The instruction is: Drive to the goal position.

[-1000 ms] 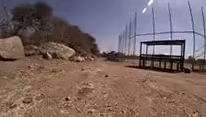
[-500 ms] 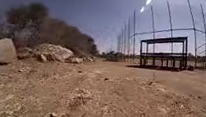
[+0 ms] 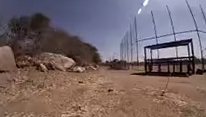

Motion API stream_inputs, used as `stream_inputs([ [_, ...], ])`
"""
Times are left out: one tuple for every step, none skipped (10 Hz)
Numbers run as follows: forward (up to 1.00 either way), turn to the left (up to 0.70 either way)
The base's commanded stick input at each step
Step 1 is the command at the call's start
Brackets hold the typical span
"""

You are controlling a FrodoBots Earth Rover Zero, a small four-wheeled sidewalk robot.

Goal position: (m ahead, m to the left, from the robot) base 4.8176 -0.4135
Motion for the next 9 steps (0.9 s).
stream_inputs([
  [0.85, 0.00],
  [0.85, 0.00],
  [0.85, 0.00],
  [0.85, 0.00],
  [0.85, 0.00],
  [0.85, 0.00],
  [0.85, 0.00],
  [0.85, 0.00],
  [0.85, 0.00],
])
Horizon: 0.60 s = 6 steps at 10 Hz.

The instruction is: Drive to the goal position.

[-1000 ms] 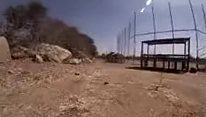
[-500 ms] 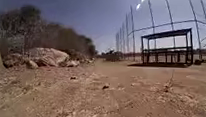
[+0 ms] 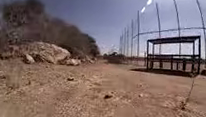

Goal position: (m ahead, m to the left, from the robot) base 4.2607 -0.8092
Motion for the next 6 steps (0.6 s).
stream_inputs([
  [0.85, 0.00],
  [0.85, 0.00],
  [0.85, 0.00],
  [0.85, 0.00],
  [0.85, 0.00],
  [0.85, 0.00],
])
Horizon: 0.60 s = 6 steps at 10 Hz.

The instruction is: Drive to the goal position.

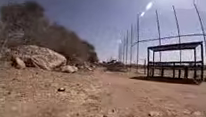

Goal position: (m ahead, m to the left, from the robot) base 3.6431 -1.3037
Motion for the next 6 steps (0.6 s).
stream_inputs([
  [0.85, 0.00],
  [0.85, 0.00],
  [0.85, 0.00],
  [0.85, 0.00],
  [0.85, 0.00],
  [0.85, 0.00],
])
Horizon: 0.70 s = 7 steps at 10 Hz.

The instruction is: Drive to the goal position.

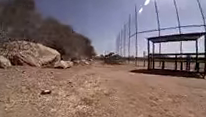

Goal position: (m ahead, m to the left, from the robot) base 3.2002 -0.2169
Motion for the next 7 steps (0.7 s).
stream_inputs([
  [0.85, 0.00],
  [0.85, 0.00],
  [0.85, 0.00],
  [0.85, 0.00],
  [0.85, 0.00],
  [0.85, 0.00],
  [0.85, 0.00],
])
